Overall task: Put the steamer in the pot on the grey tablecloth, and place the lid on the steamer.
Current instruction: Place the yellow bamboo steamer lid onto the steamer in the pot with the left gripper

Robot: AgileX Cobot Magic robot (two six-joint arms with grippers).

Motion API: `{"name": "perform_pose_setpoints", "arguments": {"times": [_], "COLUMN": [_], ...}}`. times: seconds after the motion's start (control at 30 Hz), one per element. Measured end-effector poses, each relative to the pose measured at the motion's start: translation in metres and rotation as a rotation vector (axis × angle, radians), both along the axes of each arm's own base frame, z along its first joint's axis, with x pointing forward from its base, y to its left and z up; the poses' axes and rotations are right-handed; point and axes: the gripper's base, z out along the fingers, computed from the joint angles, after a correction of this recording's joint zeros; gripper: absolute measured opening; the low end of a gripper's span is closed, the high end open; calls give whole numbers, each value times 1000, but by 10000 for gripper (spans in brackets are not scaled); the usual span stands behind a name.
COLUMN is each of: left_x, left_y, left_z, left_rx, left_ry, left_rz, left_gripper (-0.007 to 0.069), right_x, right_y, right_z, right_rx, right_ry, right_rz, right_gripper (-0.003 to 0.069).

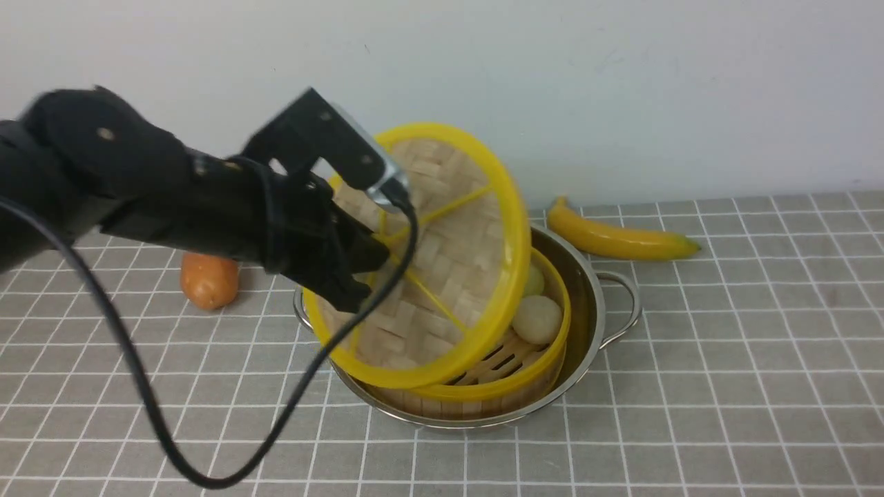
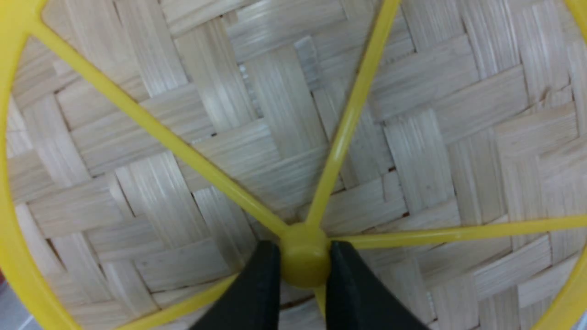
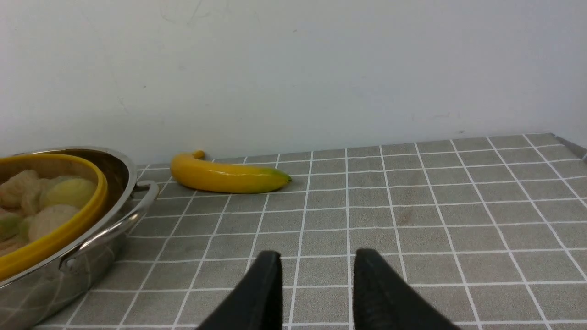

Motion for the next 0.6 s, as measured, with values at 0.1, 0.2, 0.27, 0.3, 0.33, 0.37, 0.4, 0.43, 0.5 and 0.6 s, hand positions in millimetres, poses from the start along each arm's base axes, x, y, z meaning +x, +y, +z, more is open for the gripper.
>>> {"name": "perform_pose_setpoints", "arguments": {"times": [0.1,0.2,0.27,0.3,0.33,0.37,0.4,0.43,0.5,0.6], "left_x": [4,8,9,10,10,10,11,11,12,12], "left_y": [-12,-25,-29,-30,-31,-31,-31,-31,-30,-30], "left_z": [-9,-15,-19,-19,-21,-21,-22,-22,-22,-22], "left_rx": [11,21,25,26,29,30,32,32,41,44], "left_ry": [7,5,11,10,13,14,11,10,-2,-1], "left_rz": [-27,-62,-72,-74,-77,-76,-74,-73,-71,-68], "left_gripper": [120,120,120,120,120,120,120,120,120,120], "right_x": [0,0,0,0,0,0,0,0,0,0], "right_y": [0,0,0,0,0,0,0,0,0,0], "right_z": [0,0,0,0,0,0,0,0,0,0], "right_rx": [0,0,0,0,0,0,0,0,0,0], "right_ry": [0,0,0,0,0,0,0,0,0,0], "right_rz": [0,0,0,0,0,0,0,0,0,0], "right_gripper": [240,240,240,240,240,240,240,240,240,240]}}
